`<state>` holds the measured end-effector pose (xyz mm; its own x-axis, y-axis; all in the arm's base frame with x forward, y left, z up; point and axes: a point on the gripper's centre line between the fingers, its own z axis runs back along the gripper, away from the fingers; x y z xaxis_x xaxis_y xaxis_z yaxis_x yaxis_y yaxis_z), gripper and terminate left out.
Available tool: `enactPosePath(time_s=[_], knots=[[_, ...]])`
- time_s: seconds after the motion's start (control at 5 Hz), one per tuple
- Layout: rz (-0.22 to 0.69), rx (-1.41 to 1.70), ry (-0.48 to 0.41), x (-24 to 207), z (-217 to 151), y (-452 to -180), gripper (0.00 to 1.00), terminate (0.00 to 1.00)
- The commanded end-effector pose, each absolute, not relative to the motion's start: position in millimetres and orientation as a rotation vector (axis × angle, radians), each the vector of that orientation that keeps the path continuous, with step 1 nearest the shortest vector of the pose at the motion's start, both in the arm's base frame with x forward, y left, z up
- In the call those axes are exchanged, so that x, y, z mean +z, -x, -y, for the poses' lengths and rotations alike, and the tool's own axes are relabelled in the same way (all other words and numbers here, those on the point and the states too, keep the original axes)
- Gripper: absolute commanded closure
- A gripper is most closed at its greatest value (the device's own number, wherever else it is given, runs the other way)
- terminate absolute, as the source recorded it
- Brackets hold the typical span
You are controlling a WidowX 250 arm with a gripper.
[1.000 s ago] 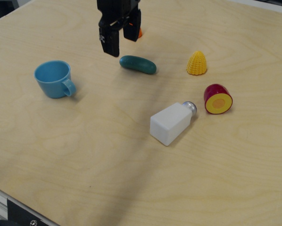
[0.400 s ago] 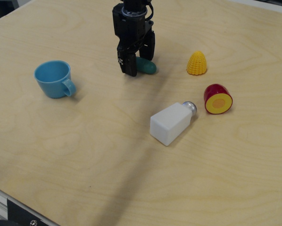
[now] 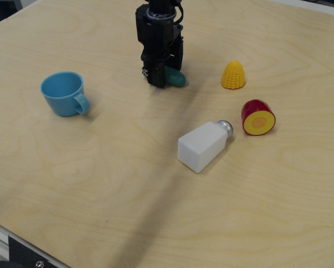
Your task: Put cucumber in cup
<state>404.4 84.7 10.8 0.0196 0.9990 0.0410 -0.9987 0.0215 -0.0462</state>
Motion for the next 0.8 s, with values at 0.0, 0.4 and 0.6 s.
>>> enactPosePath(time_s=[0.0,0.4,0.6], knots=[[0.137,1.513,-0.036,44.5,-101.2,-411.1,1.00,0.00],[0.150,1.541,-0.128,96.6,-148.5,-367.1,1.00,0.00],[0.183,1.546,-0.186,119.4,-160.6,-343.6,1.00,0.00]])
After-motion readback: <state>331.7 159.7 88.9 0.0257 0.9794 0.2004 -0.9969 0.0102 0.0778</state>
